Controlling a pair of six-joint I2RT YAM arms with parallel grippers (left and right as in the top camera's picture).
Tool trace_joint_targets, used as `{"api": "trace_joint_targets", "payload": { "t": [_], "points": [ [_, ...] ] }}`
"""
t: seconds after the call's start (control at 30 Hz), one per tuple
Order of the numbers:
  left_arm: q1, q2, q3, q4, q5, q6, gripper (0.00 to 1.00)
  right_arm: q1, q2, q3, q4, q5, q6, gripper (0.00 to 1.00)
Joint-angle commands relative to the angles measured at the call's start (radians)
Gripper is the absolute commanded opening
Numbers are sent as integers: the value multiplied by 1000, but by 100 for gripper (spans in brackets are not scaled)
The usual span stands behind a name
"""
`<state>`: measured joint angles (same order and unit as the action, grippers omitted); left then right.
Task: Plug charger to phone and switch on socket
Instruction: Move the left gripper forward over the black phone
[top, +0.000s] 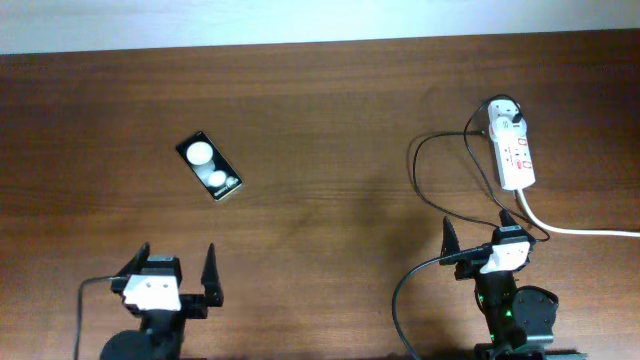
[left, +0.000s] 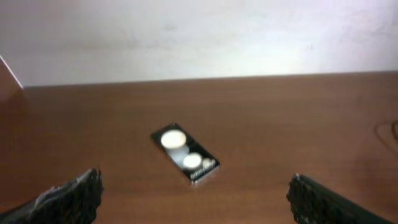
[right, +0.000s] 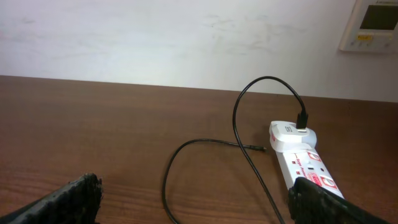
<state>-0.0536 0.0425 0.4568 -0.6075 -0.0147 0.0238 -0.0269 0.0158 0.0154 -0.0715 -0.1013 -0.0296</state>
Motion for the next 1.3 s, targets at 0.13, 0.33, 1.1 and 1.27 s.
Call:
{"api": "trace_joint_targets", "payload": {
  "t": [0.13, 0.33, 1.1, 1.27],
  "points": [
    [2, 245, 251, -81, 7, -12, 99, -6, -9, -10, 1, 8, 0, 99],
    [2, 545, 514, -254, 23, -13, 99, -6, -9, -10, 1, 8, 0, 99],
    [2, 843, 747, -529, 238, -143, 99, -6, -9, -10, 1, 8, 0, 99],
    [2, 937, 747, -539, 189, -223, 100, -6, -9, -10, 1, 8, 0, 99]
  ]
}}
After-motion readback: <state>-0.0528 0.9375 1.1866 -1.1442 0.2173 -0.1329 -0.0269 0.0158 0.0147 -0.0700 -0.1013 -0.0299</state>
